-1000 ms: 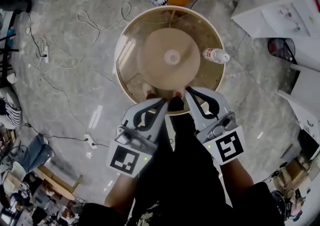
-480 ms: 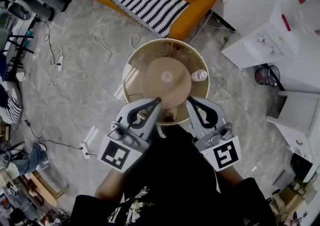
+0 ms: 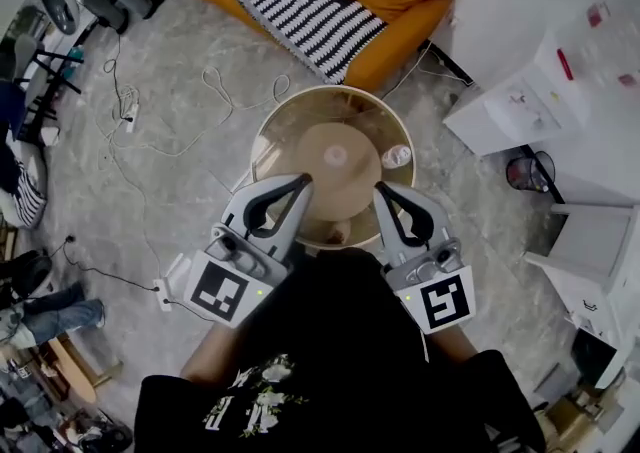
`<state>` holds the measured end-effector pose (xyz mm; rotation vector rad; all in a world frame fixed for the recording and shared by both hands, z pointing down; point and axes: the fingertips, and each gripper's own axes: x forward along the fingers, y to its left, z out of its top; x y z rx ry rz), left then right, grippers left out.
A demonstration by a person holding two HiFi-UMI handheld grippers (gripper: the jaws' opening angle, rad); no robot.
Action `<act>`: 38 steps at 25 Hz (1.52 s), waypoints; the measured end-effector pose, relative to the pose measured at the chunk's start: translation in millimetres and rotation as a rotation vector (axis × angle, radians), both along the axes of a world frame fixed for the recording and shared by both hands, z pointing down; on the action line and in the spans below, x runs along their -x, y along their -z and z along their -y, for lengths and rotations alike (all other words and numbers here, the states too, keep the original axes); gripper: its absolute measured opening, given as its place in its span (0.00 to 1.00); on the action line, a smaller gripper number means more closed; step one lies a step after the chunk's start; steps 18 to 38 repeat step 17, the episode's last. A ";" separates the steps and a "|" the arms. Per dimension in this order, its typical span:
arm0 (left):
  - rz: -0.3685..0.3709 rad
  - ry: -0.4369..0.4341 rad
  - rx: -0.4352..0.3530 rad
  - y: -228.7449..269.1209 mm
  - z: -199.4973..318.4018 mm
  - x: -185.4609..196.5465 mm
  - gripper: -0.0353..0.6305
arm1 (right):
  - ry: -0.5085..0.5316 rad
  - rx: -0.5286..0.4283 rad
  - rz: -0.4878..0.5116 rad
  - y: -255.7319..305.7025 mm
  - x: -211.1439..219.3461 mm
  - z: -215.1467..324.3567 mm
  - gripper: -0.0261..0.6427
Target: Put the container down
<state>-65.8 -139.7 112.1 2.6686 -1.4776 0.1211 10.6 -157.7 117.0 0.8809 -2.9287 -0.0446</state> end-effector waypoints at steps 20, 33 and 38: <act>0.051 0.000 -0.013 -6.6 9.8 -5.0 0.06 | 0.014 0.007 -0.008 -13.5 1.3 10.4 0.03; 0.051 0.000 -0.013 -6.6 9.8 -5.0 0.06 | 0.014 0.007 -0.008 -13.5 1.3 10.4 0.03; 0.051 0.000 -0.013 -6.6 9.8 -5.0 0.06 | 0.014 0.007 -0.008 -13.5 1.3 10.4 0.03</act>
